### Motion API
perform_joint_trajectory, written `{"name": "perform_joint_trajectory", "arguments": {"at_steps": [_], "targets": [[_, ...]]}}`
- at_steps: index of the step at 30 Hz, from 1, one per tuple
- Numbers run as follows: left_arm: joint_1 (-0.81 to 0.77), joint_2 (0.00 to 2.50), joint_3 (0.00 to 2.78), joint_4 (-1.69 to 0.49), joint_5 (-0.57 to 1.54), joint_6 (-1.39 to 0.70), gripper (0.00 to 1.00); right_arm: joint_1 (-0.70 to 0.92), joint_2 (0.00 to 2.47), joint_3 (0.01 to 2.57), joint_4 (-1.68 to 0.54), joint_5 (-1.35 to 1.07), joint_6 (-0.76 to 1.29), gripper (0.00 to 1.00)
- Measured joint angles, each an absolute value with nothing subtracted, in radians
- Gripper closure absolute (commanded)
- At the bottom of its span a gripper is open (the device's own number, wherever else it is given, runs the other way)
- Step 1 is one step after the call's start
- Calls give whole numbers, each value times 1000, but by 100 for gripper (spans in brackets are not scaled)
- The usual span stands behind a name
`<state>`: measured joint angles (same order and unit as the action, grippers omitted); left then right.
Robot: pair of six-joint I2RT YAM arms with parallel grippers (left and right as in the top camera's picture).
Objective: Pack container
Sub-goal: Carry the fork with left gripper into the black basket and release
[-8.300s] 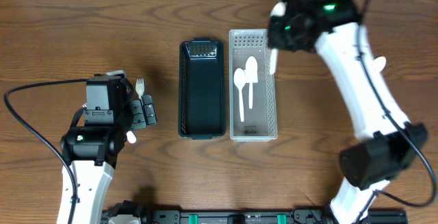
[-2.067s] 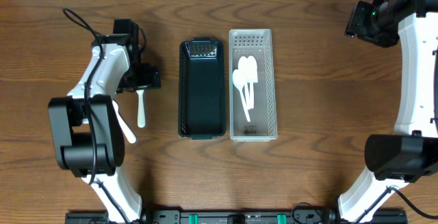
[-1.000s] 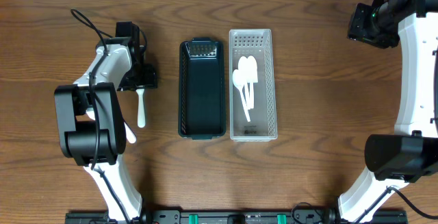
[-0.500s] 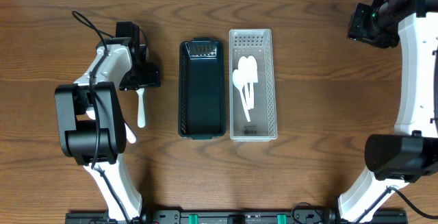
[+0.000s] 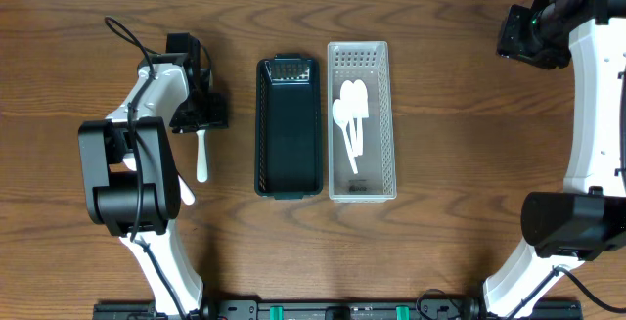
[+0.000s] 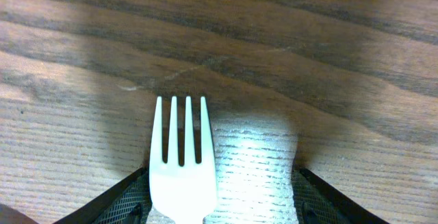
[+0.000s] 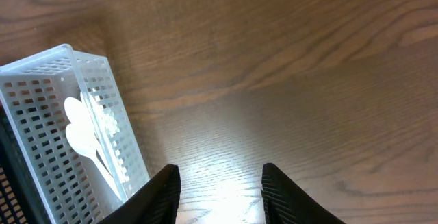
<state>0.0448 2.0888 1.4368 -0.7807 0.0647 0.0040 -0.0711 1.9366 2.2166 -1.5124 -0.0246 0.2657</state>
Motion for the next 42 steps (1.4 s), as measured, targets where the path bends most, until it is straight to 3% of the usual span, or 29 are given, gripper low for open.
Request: {"name": "perform_joint_trajectory", "arguments": {"at_steps": [12, 31, 42], "targets": [[45, 2089, 1436, -785, 65, 4, 52, -71, 1937, 2217, -1515, -23, 266, 59], [45, 2088, 1437, -786, 44, 4, 85, -71, 1937, 2217, -1518, -22, 266, 60], [3, 2017, 1444, -947, -26, -7, 89, -71, 1937, 2217, -1515, -13, 266, 59]]}}
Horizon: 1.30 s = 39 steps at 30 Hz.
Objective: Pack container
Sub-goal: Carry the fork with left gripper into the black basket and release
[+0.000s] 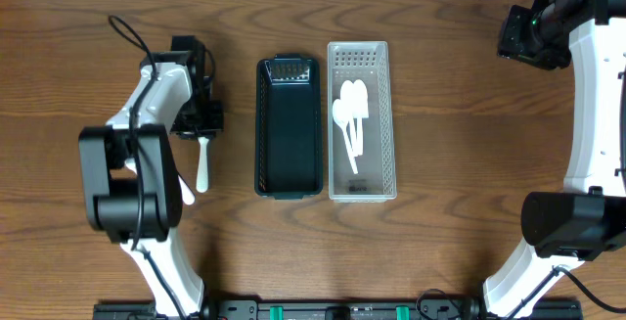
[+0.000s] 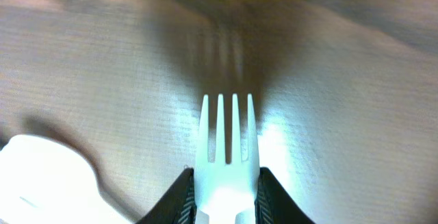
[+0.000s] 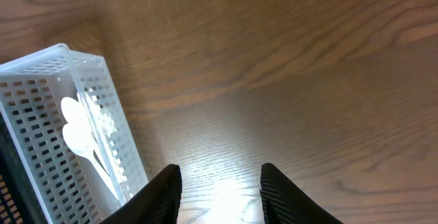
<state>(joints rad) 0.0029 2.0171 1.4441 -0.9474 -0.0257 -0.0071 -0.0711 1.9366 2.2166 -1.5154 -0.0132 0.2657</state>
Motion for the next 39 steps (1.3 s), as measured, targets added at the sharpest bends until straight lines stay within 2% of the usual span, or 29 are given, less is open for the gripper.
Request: {"name": "perform_joint_trajectory", "arguments": {"at_steps": [7, 13, 19, 26, 27, 28, 32, 39], "targets": [[-159, 1766, 1617, -1107, -57, -77, 88, -71, 1937, 2217, -1502, -8, 266, 59], [-363, 1655, 1673, -1084, -56, -208, 88, -71, 1937, 2217, -1499, -8, 266, 59], [-468, 1735, 1673, -967, -52, -289, 88, -71, 1937, 2217, -1500, -8, 266, 59], [-452, 1952, 1672, -966, -52, -316, 88, -71, 1937, 2217, -1512, -7, 262, 59], [-445, 1985, 1671, -972, -52, -318, 83, -71, 1937, 2217, -1514, -8, 260, 59], [-438, 2012, 1670, -974, -52, -318, 73, -71, 1937, 2217, -1516, -8, 259, 59], [-418, 2074, 1666, -979, -53, -319, 47, -71, 1937, 2217, -1520, -7, 258, 59], [-413, 2075, 1665, -981, -52, -314, 42, -71, 1937, 2217, -1522, -7, 258, 59]]}}
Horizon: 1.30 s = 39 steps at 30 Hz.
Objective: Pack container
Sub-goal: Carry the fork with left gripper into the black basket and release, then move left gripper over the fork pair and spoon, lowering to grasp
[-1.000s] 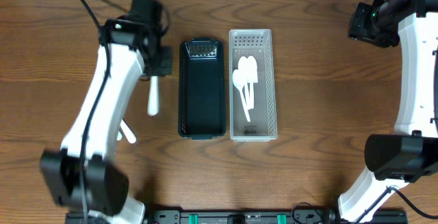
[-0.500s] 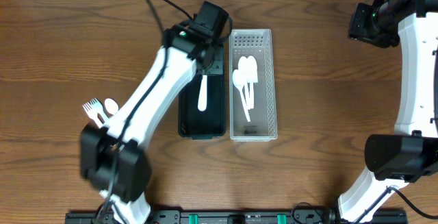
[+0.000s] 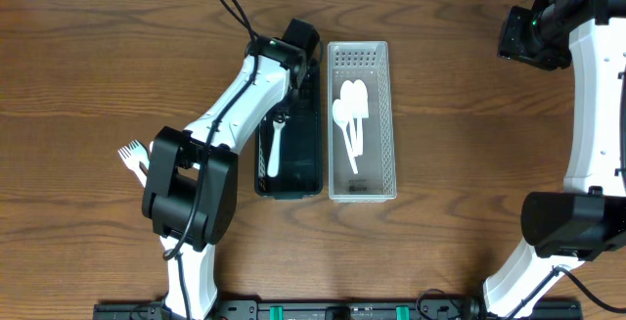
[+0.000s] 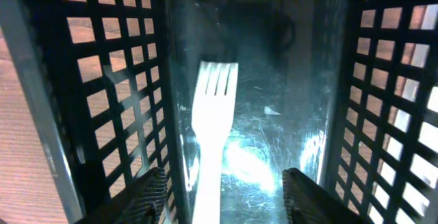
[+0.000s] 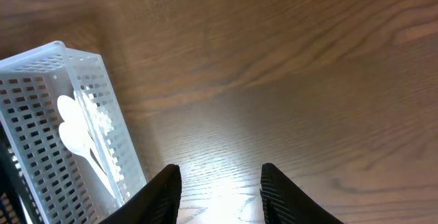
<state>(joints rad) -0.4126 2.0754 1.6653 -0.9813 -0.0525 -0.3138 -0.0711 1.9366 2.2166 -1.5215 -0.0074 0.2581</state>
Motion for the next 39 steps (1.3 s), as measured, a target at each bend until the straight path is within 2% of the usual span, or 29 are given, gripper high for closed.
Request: {"name": "perform_joint_trajectory", "arguments": {"at_steps": [5, 10, 11, 14, 16, 21, 29, 35, 39], "targets": [[-413, 2045, 1665, -1005, -53, -283, 38, -71, 1937, 2217, -1522, -8, 258, 59], [-411, 1866, 1666, -1044, -99, -240, 29, -71, 1937, 2217, -1520, -7, 258, 59], [-408, 1803, 1666, -1065, -118, -233, 27, -71, 1937, 2217, -1520, -7, 258, 59], [-366, 1637, 1676, -1139, -156, -228, 9, -71, 1937, 2217, -1520, 1, 258, 58], [-295, 1539, 1691, -1199, -173, -242, 6, -71, 1937, 2217, -1520, 7, 258, 58], [-15, 1399, 1696, -1342, -204, -289, 5, -71, 1937, 2217, -1520, 18, 253, 56], [329, 1374, 1600, -1326, -152, -311, 4, -71, 1937, 2217, -1518, 57, 241, 53], [451, 1395, 1398, -1224, -92, -297, 4, -71, 1937, 2217, -1514, 82, 222, 52], [458, 1414, 1284, -1167, -54, -272, 4, -71, 1937, 2217, -1504, 87, 215, 52]]}}
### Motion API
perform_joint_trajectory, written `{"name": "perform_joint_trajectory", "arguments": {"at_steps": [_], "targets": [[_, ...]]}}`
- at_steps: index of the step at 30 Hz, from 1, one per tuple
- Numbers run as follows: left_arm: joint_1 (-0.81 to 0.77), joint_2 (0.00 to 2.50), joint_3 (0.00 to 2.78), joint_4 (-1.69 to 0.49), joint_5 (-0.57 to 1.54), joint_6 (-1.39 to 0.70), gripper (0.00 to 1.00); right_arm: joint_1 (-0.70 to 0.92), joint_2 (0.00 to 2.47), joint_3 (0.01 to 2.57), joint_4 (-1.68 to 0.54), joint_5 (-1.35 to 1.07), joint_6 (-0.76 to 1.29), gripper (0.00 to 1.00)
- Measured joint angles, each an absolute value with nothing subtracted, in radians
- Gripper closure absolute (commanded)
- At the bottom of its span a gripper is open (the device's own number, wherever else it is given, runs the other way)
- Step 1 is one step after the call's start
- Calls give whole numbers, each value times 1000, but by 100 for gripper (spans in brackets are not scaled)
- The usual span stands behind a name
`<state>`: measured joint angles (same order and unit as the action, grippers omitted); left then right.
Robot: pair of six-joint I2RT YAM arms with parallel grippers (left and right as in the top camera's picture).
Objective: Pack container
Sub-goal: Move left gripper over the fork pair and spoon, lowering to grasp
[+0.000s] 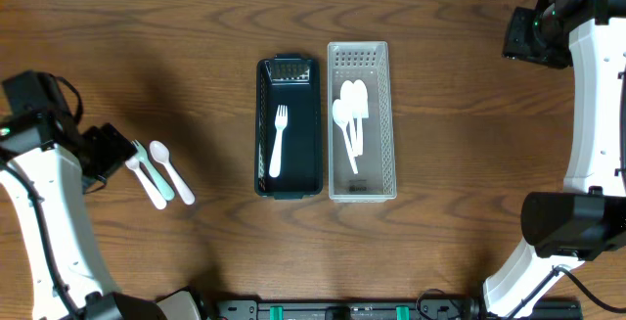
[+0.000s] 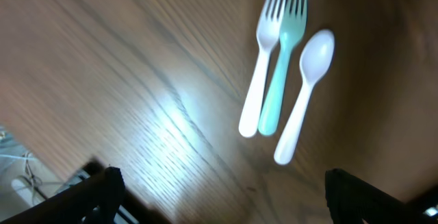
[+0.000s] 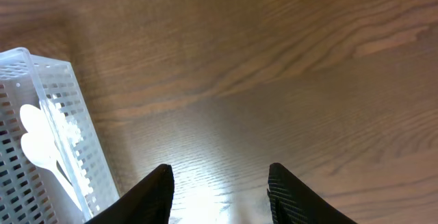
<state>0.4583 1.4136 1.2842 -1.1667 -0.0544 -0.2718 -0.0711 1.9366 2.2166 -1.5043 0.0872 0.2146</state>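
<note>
A white fork point(image 1: 279, 142) lies in the black basket point(image 1: 262, 124) at the table's middle. To its right, the white basket point(image 1: 383, 114) holds several white spoons point(image 1: 349, 114). At the left, a white fork point(image 2: 259, 73), a teal fork point(image 2: 280, 70) and a white spoon point(image 2: 304, 94) lie side by side on the wood. My left gripper point(image 2: 226, 207) hangs open just beside them, holding nothing. My right gripper point(image 3: 224, 196) is open over bare wood at the far right corner, with the white basket point(image 3: 41, 148) at its left.
The three loose utensils point(image 1: 156, 173) lie left of the black basket on the wooden table point(image 1: 469, 163). A dark rail point(image 1: 333, 310) runs along the front edge. The right arm's base point(image 1: 572, 222) stands at the right side.
My left gripper has gone from inside the black basket to the far left of the table, open by the three loose utensils. The white fork stays in the basket. The right gripper shifted slightly.
My left gripper stood open around a white fork on the table left of the black basket, then was shut on it. Then it was open inside the black basket with the fork lying there. Now it is open by the remaining utensils at the left.
</note>
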Motion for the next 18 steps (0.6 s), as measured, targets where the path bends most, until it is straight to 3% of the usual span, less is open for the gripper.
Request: {"name": "perform_joint_trajectory", "arguments": {"at_steps": [10, 18], "targets": [[324, 1565, 1217, -1024, 10, -243, 4, -71, 1937, 2217, -1498, 88, 200, 52], [310, 1757, 1217, -884, 102, -257, 5, -71, 1937, 2217, -1498, 88, 200, 53]]}}
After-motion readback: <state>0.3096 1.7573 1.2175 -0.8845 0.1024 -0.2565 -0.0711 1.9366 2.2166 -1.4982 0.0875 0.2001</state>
